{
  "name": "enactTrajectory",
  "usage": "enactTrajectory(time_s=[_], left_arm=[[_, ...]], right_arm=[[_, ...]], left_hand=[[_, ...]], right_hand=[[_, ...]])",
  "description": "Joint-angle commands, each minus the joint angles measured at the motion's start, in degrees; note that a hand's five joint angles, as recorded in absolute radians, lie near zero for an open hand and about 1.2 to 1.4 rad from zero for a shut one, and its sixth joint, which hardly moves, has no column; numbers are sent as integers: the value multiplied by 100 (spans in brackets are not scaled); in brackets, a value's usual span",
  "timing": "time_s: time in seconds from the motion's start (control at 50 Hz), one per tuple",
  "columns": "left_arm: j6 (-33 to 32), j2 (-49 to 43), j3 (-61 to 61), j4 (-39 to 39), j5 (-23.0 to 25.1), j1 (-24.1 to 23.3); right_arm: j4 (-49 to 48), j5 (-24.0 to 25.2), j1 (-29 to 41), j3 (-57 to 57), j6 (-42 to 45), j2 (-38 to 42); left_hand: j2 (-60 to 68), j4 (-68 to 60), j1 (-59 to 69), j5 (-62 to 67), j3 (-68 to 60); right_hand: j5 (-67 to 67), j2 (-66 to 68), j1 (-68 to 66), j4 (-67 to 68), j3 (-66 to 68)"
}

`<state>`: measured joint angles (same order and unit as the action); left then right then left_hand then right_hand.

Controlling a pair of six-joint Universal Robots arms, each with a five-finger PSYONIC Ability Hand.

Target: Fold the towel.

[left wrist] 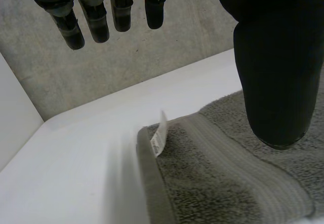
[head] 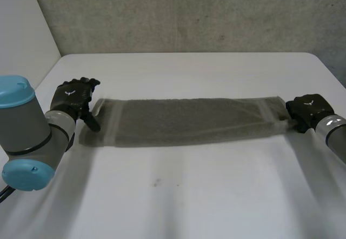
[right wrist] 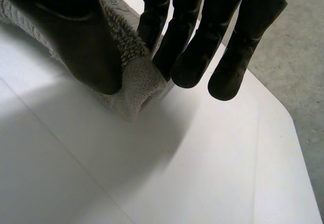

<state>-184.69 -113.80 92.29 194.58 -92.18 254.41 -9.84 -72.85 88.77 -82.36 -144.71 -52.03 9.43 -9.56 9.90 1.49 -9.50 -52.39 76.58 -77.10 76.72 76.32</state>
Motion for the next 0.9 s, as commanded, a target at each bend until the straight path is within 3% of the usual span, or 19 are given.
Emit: enactTrajectory(time_s=[0.02, 0.28, 0.52, 0.7, 0.8, 0.9], left_arm=[[12, 15, 8, 1, -10, -6], [12, 24, 61, 18, -1, -15], [21, 24, 61, 18, -1, -6], [21, 24, 61, 18, -10, -6], [21, 33, 52, 18, -19, 3], [21, 85, 52, 27, -19, 38]], right_arm=[[35, 43, -61, 1, -23, -79], [79, 51, -131, 80, 30, -79], [404, 60, -1133, 378, 311, -106], [589, 25, -1116, 774, 408, -185], [633, -63, -219, 1284, 144, -290], [624, -229, 1438, 2213, -181, 7]], left_hand=[[57, -44, 10, -149, -50], [57, -44, 10, -149, -50], [57, -44, 10, -149, -50], [57, -44, 10, -149, -50], [57, -44, 10, -149, -50], [57, -44, 10, -149, -50]], right_hand=[[-1761, 342, -290, 328, 368], [-1761, 342, -290, 328, 368], [-1761, 342, -290, 328, 368], [-1761, 342, -290, 328, 368], [-1761, 342, -290, 328, 368], [-1761, 342, -290, 328, 368]])
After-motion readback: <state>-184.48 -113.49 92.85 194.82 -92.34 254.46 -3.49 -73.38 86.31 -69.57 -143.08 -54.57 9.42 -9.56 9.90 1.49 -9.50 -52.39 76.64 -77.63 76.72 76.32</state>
